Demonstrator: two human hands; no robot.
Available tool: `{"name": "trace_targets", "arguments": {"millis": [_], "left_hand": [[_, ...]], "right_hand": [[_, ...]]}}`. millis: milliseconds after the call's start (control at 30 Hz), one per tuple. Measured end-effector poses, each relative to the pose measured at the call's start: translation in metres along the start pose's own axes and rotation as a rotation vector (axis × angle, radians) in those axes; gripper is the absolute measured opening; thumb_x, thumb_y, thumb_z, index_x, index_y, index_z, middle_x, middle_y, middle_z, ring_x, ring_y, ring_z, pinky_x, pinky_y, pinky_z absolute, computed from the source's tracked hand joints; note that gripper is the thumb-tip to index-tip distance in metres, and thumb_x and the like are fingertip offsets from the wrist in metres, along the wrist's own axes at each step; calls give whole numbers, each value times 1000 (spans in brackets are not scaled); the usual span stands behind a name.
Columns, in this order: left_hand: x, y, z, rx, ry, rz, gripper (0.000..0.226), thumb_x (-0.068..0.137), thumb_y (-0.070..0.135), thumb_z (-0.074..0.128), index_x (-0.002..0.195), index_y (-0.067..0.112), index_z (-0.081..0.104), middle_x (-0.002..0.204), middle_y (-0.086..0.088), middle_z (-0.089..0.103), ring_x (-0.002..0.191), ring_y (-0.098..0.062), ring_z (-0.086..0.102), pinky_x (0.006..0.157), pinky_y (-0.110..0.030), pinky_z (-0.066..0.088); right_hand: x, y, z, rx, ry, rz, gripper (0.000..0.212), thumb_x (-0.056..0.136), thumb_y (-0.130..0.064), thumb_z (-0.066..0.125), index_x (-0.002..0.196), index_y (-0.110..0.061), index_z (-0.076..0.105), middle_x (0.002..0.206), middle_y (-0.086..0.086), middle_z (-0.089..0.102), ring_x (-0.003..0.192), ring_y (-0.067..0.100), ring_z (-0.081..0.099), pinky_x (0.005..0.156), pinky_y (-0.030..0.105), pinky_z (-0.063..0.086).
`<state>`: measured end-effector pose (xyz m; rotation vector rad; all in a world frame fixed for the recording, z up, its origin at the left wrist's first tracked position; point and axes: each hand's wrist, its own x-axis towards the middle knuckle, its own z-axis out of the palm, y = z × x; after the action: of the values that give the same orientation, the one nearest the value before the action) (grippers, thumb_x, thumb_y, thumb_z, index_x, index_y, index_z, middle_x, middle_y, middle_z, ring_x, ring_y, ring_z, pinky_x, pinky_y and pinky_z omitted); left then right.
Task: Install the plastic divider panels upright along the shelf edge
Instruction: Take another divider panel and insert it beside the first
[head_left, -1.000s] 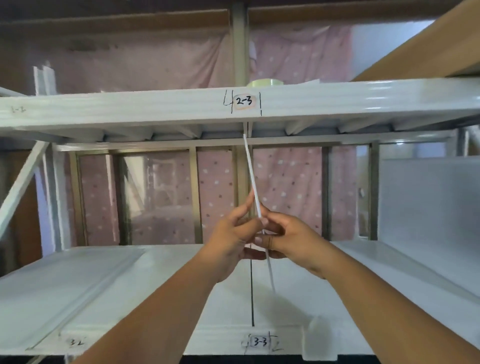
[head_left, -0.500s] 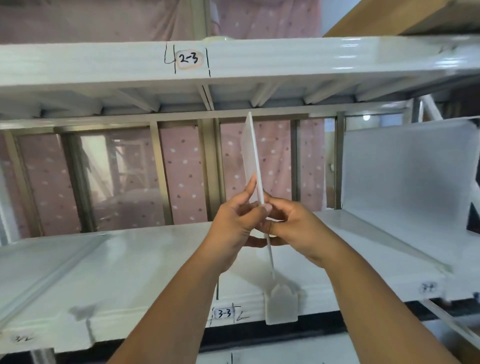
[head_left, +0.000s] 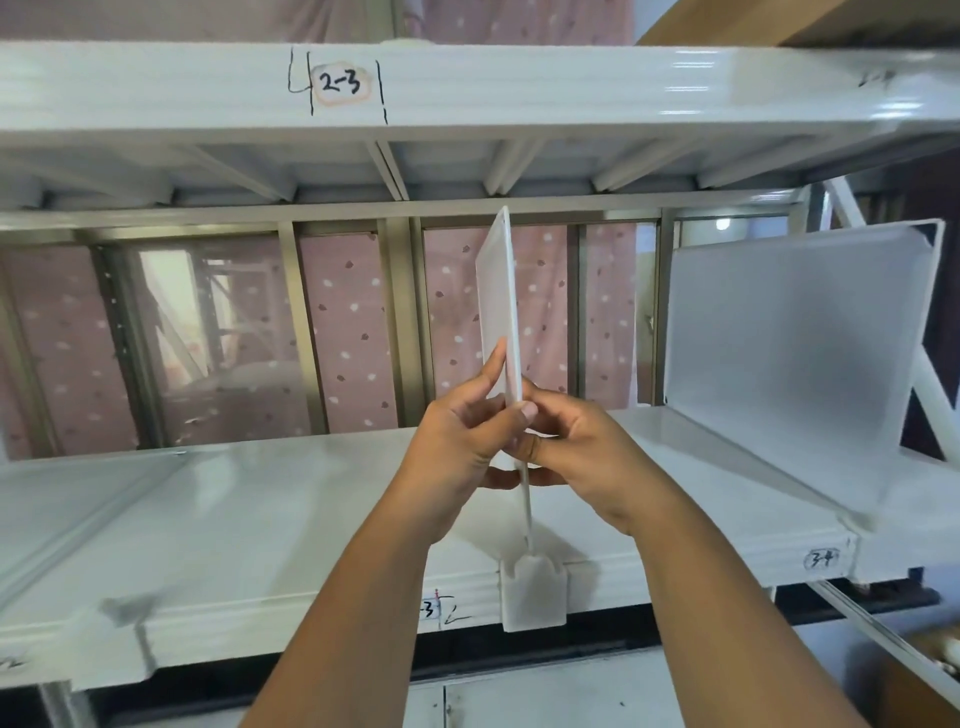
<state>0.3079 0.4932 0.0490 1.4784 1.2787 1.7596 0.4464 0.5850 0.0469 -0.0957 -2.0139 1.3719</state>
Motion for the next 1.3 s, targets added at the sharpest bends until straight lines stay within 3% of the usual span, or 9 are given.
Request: {"name": "trace_targets", "arguments": {"millis": [233,433,533,600,667,767,933,1133,1300], "left_hand": [[0,1,1,8,-5,-13,63,94,22,77,144,56,56,118,-16,76,85,-12,73,68,-34,64],[1,-2,5,101,52,-4,70,94,21,80,145,60,51,130,-3,77,84,-8,78,63,-30,64],[-1,-2,3,121,70,15,70,92,19,79,147,55,54,126,-2,77,77,-6,76,62,-30,63],[-3,-3,2,131,106,26,72,86,20,78,147,51,55,125,-2,78,75,-6,75,60,-30,63],[-6,-5,2,145,134,28,74,81,22,74,150,44,57,124,0,79,75,-9,73,58,-31,64],[-8,-6,1,161,129,27,74,84,17,71,153,38,55,111,5,83,74,-16,67,61,-32,62],[-7,-3,4,268,98,15,79,79,26,71,153,47,51,107,9,84,72,-17,67,62,-32,64],[-6,-7,5,316,128,-4,85,65,42,71,147,51,55,106,2,84,68,-13,69,65,-51,68],[-12,-25,10,343,170,23,81,67,44,71,143,63,51,102,-7,83,69,-10,61,73,-42,64]], "right_hand": [[-2,2,0,-12,3,-20,43,96,-27,68,135,-42,61,125,-10,72,113,11,69,89,42,61],[-7,8,6,-72,61,-54,41,95,-11,57,121,-40,70,114,-11,74,89,16,66,85,48,63],[-6,9,11,-97,70,-69,43,89,-8,55,114,-39,72,106,-15,75,72,5,63,68,26,59],[-3,11,15,-112,63,-68,44,84,-15,56,119,-39,70,112,-13,75,81,4,69,75,24,58],[-2,15,18,-105,55,-77,45,82,-19,58,122,-37,69,115,-11,74,91,12,73,82,35,61],[-1,19,21,-89,61,-111,44,83,-13,60,119,-37,70,107,-11,75,89,15,75,79,34,62],[-8,17,23,-63,131,-137,44,87,0,58,101,-39,73,97,-11,77,81,12,76,72,21,58],[-14,22,25,-129,189,-140,39,90,9,57,102,-25,72,87,-11,77,77,6,74,68,18,57],[-27,26,31,-145,228,-128,44,90,13,58,98,-28,69,79,-18,75,68,-5,67,62,4,48]]}}
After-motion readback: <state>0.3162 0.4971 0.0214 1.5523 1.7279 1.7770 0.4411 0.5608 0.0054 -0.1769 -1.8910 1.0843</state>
